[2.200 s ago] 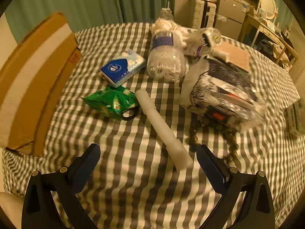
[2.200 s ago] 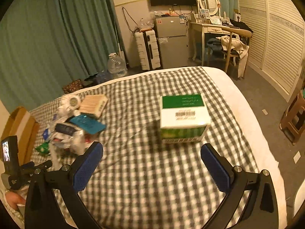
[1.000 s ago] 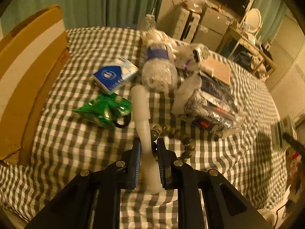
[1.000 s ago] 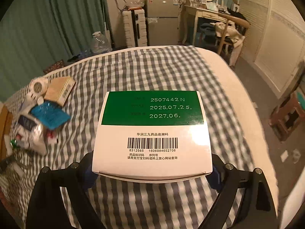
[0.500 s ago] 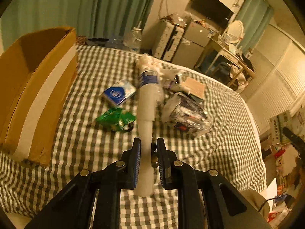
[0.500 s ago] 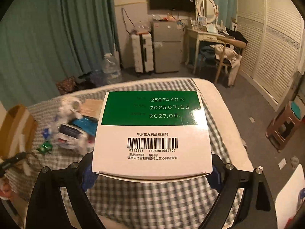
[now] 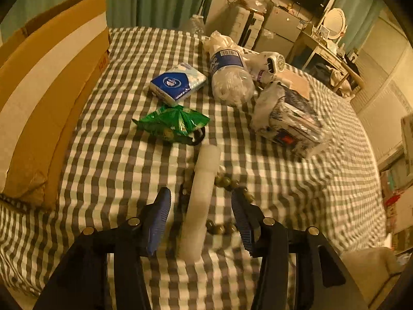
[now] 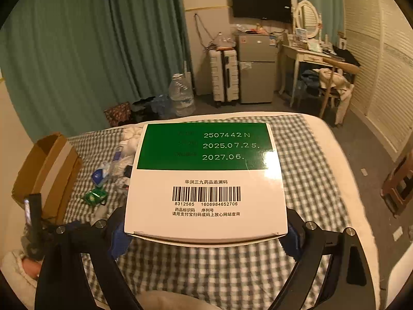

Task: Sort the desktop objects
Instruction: 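Carry the foam tube and medicine box over the cardboard box with both grippers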

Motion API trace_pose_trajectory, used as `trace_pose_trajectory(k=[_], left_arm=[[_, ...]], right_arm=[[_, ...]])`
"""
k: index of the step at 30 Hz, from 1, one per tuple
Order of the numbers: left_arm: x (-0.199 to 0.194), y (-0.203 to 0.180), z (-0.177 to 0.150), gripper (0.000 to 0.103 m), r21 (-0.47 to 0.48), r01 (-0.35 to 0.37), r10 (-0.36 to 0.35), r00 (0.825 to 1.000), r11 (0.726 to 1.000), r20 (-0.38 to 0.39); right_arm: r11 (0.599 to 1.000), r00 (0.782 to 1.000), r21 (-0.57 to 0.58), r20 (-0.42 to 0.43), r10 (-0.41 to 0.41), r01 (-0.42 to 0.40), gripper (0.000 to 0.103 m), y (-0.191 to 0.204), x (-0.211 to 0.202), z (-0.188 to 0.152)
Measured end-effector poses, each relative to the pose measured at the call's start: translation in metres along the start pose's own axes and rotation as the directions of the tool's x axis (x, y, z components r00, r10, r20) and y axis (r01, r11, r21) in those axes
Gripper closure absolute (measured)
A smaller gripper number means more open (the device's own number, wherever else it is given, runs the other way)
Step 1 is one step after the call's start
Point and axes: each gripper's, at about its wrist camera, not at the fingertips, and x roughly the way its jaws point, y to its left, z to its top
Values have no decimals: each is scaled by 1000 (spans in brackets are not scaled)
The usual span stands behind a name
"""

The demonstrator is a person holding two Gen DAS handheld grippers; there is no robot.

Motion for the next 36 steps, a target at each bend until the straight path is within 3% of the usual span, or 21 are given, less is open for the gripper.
trace_pose_trajectory(k=[4,6,7,12,18,21,25,30,36], left_arm=[[25,-7,-2,54,53,-22,25,998,998,-60],[29,-8,-6,81,63,-29,32,998,998,-52],[30,-7,-7,88,73,-43,47,997,996,-55],[2,3,-7,89,14,48,-48,999,999,-10],[-46,1,9,89,13,127,-128,989,992,69],[-64,-8,17,89,64,81,-87,991,995,104],[-82,-14,28,89,65,128,-135,985,990,106],[-130,-25,48,89,163,75,-105,977,984,186],[-189,-11,81,89,151,34,-69,970,988,231]], right_arm=[[998,997,4,-31,64,-64,12,13,27,2],[996,995,0,-45,85,-85,12,18,38,1],[995,994,-5,-54,99,-99,12,22,45,1],[992,991,-40,-68,114,-117,12,35,52,-8],[991,991,-61,-67,118,-122,12,53,41,-10],[991,992,-78,-73,98,-104,12,67,33,-10],[990,993,-103,-77,84,-92,12,99,22,-17],[985,994,-144,-60,86,-94,12,134,-3,-21],[975,995,-199,-9,101,-101,12,170,-39,-6]])
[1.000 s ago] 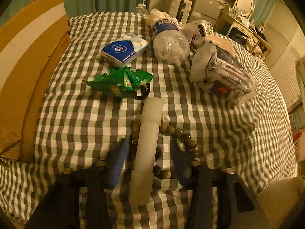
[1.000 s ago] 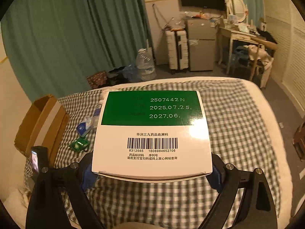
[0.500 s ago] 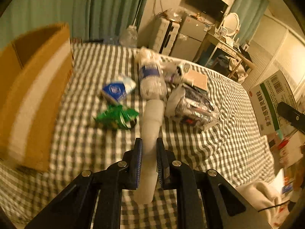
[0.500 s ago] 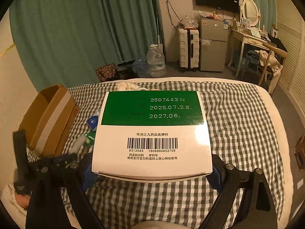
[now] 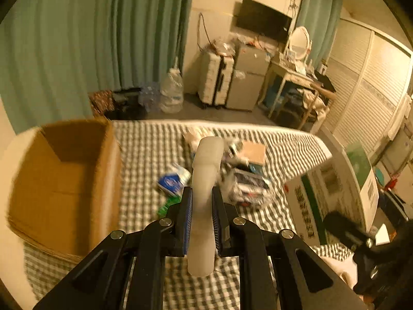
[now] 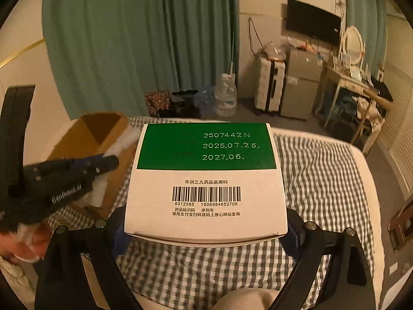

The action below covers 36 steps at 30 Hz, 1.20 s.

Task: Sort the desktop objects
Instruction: 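Carry the foam tube and medicine box over the cardboard box with both grippers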

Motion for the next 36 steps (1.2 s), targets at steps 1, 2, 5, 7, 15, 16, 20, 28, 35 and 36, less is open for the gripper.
trace_pose_trajectory(k=[1,2,5,7,15,16,20,28,35,36], left_arm=[[-7,4,4,89,-2,-4,4,1000,1000,10],[-15,10,9,89,-8,-8,9,1000,1000,22],[-29,25,16,89,-17,-23,23,999,1000,27],[-35,39,19,89,-28,-51,52,998,998,22],[-57,116,32,89,-106,-130,133,991,986,31],[-58,130,32,89,-111,-147,151,988,983,28],[-52,175,24,89,-159,-183,185,983,970,-2],[-8,248,-22,89,-202,-224,208,973,953,-99],[15,281,-40,88,-186,-216,198,974,959,-108],[16,281,-41,88,-174,-217,201,974,960,-109]], right_arm=[[1000,1000,-10,-1,6,-6,12,5,-5,5],[1000,1000,-22,4,4,-4,12,12,-10,10],[999,1000,-48,27,7,-6,12,26,-18,20],[999,999,-37,28,40,-39,12,35,-18,24],[985,987,-57,-6,163,-163,12,107,5,55],[981,983,-66,-13,182,-183,12,121,11,59],[964,970,-102,-36,242,-245,12,168,39,66],[937,938,-97,-135,321,-334,12,222,111,67],[933,925,-78,-184,332,-351,11,248,163,63],[932,925,-74,-172,337,-354,10,250,164,63]])
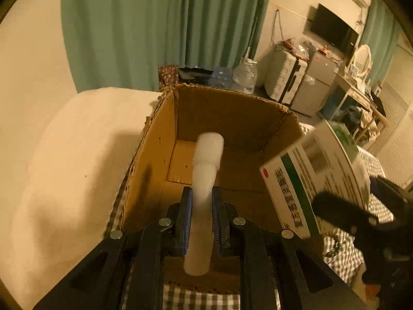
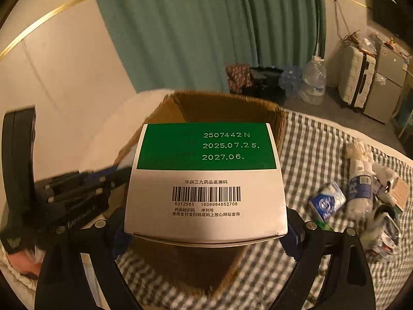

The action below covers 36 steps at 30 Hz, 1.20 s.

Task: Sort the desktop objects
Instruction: 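Carry the foam tube and medicine box over the cardboard box with both grippers, then open both grippers to drop the tube and medicine box into the cardboard box, then grasp the dark bead bracelet with the left gripper while the right grips the floral wipes pack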

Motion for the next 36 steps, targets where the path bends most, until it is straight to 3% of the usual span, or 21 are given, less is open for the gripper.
trace_pose_trajectory(k=[3,5,7,13,17,20,23,24,26,28,32,36], left_arm=[[5,0,0,77,13,6,-6,1000,1000,3],[3,1,-2,41,16,19,-19,999,1000,34],[-4,-2,-7,33,38,-3,-1,995,999,104],[-14,-12,-12,32,36,9,-12,996,999,83],[-30,-31,-13,23,36,24,-27,996,999,81],[-48,-59,-11,20,58,38,-43,996,998,77],[-71,-92,-7,19,56,129,-132,990,990,52],[-79,-102,-6,17,61,131,-135,989,989,60],[-97,-126,-8,4,65,128,-134,985,990,112],[-108,-148,-10,3,77,149,-160,976,986,150],[-110,-200,-19,2,101,169,-185,967,980,176],[-85,-247,-42,0,110,141,-158,972,984,172]], right_arm=[[1000,1000,25,18,18,-19,8,-3,14,11],[1000,999,23,45,5,-6,4,2,14,12],[999,998,-12,57,-42,42,4,8,12,14],[990,987,-66,102,-121,128,3,11,-15,13],[986,977,-29,137,-162,167,3,-7,-49,2],[980,969,2,151,-197,199,3,-25,-77,-3],[972,952,36,198,-235,232,3,-45,-119,-12],[970,947,42,208,-244,241,3,-51,-128,-14],[957,927,66,239,-289,281,3,-69,-158,-21],[944,908,100,258,-331,315,3,-87,-181,-30],[934,898,141,258,-355,329,3,-126,-212,-50],[916,888,184,237,-394,357,3,-163,-220,-74]])
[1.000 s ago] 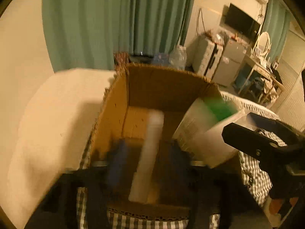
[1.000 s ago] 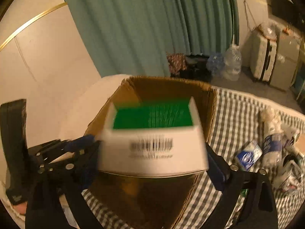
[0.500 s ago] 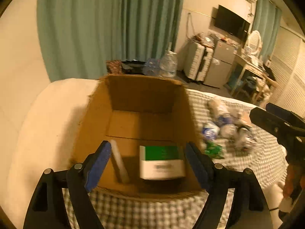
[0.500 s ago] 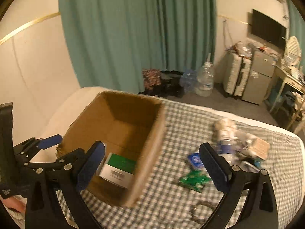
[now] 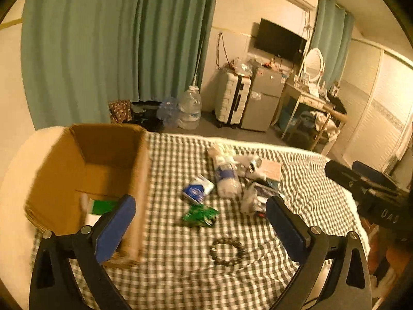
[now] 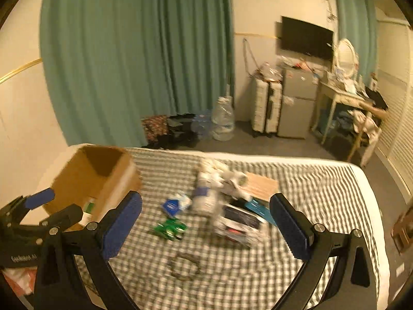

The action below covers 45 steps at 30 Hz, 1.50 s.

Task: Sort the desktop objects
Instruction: 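Grasp the dark bead bracelet with the left gripper while the right grips the floral wipes pack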

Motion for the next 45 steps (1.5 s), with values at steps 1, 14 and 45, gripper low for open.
trace_pose_trajectory(k=[1,14,45], left_arm=[[9,-7,-7,0,2,-10,10,1000,1000,-4],[163,-67,-135,0,59,-24,41,950,998,-310],[187,-16,-146,92,-100,-18,-10,961,995,-276]], right_arm=[[1000,1000,19,-11,-1,1,3,-12,5,-7],[973,990,222,-137,-35,65,3,-109,77,-88],[942,922,335,-365,126,4,96,-119,192,-121]])
